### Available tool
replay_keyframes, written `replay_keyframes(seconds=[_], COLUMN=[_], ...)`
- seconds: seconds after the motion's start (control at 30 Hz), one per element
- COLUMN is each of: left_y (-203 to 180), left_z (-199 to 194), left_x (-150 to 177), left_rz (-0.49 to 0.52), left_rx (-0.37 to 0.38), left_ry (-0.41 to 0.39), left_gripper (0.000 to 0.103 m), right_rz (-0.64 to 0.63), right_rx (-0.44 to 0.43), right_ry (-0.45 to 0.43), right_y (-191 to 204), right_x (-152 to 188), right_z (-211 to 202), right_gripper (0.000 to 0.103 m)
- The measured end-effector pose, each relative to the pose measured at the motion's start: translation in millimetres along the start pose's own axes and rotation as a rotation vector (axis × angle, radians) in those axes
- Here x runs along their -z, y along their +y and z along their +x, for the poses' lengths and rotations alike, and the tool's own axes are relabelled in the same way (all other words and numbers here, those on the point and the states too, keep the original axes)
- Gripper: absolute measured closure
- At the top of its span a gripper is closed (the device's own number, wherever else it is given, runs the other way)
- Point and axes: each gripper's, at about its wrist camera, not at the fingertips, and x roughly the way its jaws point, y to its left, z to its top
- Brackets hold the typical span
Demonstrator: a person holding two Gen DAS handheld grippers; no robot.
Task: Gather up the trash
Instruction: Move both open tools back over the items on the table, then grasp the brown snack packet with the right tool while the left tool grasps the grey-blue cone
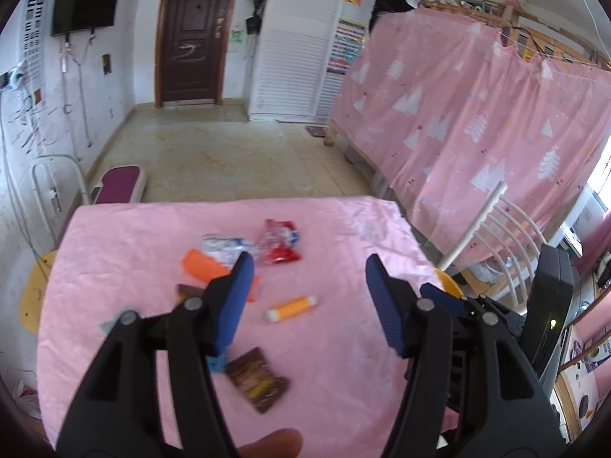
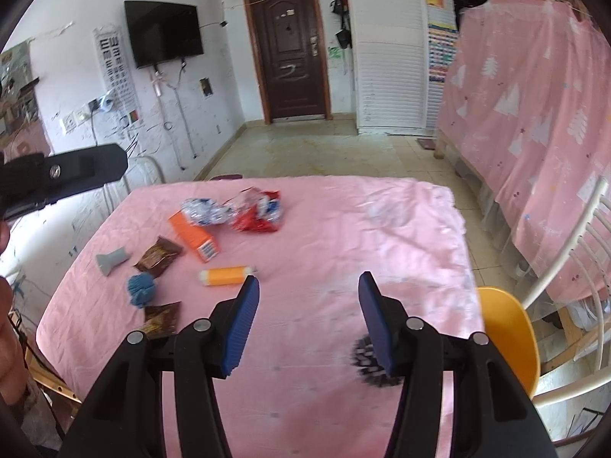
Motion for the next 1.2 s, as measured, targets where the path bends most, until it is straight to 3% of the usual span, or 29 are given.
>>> replay_keyframes(seconds=[0.5, 0.7, 1.2], left_y=[89, 118, 156], left_z=[-16, -12, 24], left_x=[15, 24, 47], left_rz=[-0.093, -0.112, -0.130], left_rx=[-0.101, -0.146, -0.215], left_ry=[0.021, 0.057, 0.165], left_gripper=[0.034, 0.031, 0.030], right_rz=[-0.089, -0.125, -0.209], right_rx=[-0.060, -0.093, -0.169], right_ry=[0.063, 0.083, 0.156], right_y=[70, 91, 118], right_x=[9, 12, 25], right_z=[22, 29, 46], right_gripper=[0.058, 0.052, 0.049])
